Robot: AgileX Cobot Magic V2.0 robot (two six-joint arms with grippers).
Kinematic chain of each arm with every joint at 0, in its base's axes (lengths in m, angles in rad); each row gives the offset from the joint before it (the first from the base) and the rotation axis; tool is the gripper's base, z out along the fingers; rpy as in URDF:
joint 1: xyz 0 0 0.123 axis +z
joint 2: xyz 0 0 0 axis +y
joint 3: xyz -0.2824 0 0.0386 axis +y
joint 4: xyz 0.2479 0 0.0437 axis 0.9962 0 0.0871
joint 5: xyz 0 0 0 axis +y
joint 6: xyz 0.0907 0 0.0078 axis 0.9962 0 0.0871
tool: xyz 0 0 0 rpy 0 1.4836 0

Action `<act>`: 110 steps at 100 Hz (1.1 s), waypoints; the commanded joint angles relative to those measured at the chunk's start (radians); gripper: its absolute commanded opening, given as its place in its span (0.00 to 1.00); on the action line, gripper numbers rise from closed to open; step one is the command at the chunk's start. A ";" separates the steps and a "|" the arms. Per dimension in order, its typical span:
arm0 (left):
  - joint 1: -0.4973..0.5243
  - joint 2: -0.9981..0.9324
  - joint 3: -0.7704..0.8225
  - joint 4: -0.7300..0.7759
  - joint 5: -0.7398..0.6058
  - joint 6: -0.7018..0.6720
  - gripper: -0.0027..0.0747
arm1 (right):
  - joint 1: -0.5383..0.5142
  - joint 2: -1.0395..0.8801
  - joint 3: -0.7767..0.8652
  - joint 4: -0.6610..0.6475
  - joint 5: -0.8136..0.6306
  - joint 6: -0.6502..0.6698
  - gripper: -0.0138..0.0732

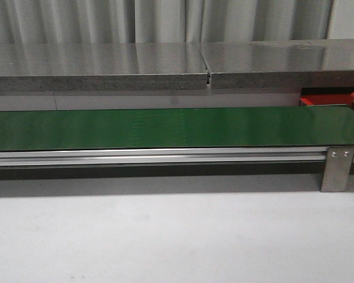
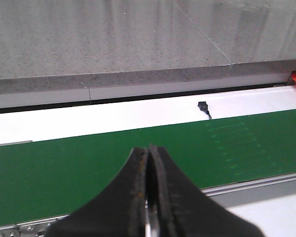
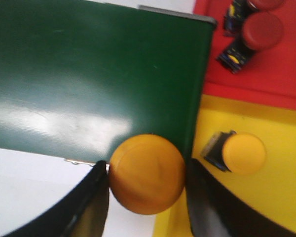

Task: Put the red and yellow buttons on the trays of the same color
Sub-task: 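Carry the yellow button into the yellow tray and open the right gripper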

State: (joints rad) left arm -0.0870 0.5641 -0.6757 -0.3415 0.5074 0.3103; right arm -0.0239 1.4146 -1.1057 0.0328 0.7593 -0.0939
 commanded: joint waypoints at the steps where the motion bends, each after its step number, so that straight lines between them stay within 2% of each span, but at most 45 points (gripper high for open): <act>1: -0.008 0.007 -0.026 -0.024 -0.074 0.001 0.01 | -0.051 -0.047 0.010 -0.020 -0.054 0.025 0.39; 51: -0.008 0.007 -0.026 -0.024 -0.074 0.001 0.01 | -0.235 -0.051 0.199 -0.017 -0.162 0.083 0.39; 79: -0.008 0.007 -0.026 -0.024 -0.074 0.001 0.01 | -0.249 -0.023 0.280 0.011 -0.306 0.094 0.39; 94: -0.008 0.007 -0.026 -0.024 -0.074 0.001 0.01 | -0.249 -0.003 0.298 0.041 -0.330 0.094 0.40; 101: -0.008 0.007 -0.026 -0.024 -0.074 0.001 0.01 | -0.249 -0.002 0.299 0.041 -0.330 0.094 0.48; 110: -0.008 0.007 -0.026 -0.024 -0.074 0.001 0.01 | -0.249 -0.002 0.299 0.041 -0.328 0.094 0.69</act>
State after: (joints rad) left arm -0.0870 0.5641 -0.6757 -0.3415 0.5074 0.3103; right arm -0.2649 1.4398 -0.7881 0.0670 0.4796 0.0000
